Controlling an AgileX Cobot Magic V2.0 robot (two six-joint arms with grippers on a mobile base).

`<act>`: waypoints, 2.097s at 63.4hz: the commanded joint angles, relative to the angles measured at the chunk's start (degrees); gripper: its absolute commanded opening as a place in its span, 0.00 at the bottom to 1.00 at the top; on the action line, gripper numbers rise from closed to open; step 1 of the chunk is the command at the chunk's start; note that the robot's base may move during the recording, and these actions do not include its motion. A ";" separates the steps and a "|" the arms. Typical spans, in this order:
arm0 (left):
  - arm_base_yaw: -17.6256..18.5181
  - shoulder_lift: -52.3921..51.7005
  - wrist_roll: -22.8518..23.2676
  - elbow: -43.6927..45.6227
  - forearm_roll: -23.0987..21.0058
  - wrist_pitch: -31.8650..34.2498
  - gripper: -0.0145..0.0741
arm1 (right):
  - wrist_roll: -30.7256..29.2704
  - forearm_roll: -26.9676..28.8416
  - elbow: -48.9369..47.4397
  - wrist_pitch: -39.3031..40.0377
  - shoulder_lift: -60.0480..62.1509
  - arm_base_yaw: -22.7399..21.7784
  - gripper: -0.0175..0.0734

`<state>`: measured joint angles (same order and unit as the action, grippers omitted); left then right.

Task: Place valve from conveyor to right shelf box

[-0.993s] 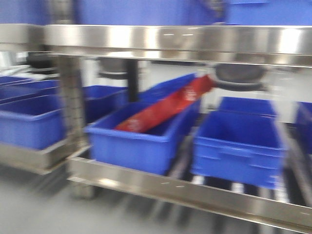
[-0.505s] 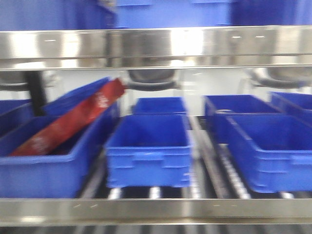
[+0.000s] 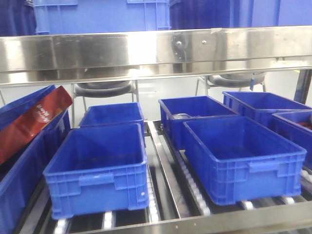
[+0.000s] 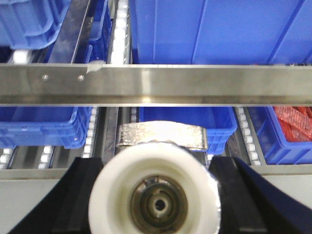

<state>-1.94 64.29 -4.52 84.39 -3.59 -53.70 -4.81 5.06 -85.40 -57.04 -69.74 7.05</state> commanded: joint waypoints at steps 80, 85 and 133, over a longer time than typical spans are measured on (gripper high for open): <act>-0.11 -0.52 0.19 0.72 -0.30 2.53 0.04 | -0.28 -0.17 -0.93 3.51 0.75 -0.01 0.01; -0.11 -0.52 0.19 0.72 -0.30 2.53 0.04 | -0.28 -0.17 -0.93 3.51 0.75 -0.01 0.01; -0.11 -0.52 0.19 0.72 -0.30 2.53 0.04 | -0.28 -0.17 -0.93 3.51 0.75 -0.01 0.01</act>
<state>-1.94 64.29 -4.52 84.39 -3.59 -53.70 -4.81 5.06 -85.40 -57.04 -69.74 7.05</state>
